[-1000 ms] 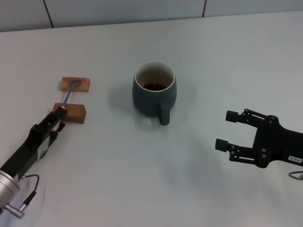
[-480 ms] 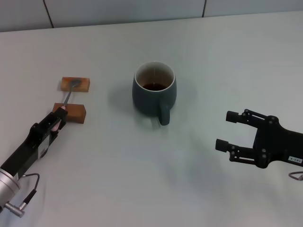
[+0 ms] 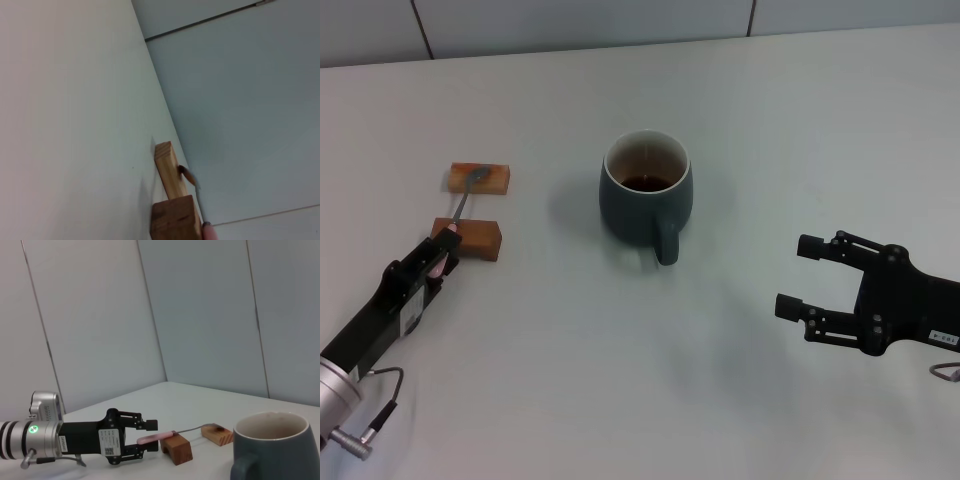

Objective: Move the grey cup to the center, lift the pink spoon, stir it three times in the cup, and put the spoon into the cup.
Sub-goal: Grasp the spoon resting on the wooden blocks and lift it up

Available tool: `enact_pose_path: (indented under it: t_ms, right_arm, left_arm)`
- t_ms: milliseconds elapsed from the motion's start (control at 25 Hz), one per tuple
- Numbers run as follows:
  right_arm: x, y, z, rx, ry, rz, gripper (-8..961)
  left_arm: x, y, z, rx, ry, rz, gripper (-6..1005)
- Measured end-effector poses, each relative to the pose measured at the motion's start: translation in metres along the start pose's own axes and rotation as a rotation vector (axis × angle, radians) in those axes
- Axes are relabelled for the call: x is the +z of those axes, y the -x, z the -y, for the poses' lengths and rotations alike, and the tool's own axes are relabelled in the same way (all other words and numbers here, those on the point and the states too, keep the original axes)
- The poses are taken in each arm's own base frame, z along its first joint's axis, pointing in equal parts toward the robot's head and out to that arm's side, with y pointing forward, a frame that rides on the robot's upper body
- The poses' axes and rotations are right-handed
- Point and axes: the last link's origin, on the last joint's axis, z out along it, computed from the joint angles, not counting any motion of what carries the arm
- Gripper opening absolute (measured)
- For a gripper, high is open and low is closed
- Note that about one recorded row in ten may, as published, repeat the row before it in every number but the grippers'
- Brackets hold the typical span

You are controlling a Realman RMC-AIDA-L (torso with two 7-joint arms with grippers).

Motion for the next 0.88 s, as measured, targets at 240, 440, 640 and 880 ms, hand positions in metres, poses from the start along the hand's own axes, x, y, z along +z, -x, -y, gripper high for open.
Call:
enact_pose_path:
  t_ms: [240,440,640,880]
  right_arm:
    - [0.0000,-0.0004,-0.0002,0.000,0.002,-0.003,826]
    - [0.0000,-0.0008,-0.0005,0.000,0.004,-0.006,826]
    - [0.0000,-0.0010,-0.0006,0.000,0.004,-0.007,826]
    - [0.0000,-0.0011,-0.0007,0.000,0.005,-0.008,826]
  left_arm:
    - [0.0002,0.0009,0.0004,-0.002,-0.003,0.005,407]
    - [0.0004,0.0008,0.0008,-0.002,-0.006,0.004,381]
    - [0.0005,0.0005,0.0007,-0.003,-0.006,0.002,355]
    - [0.0008,-0.0002,0.0006,-0.005,-0.006,-0.002,330]
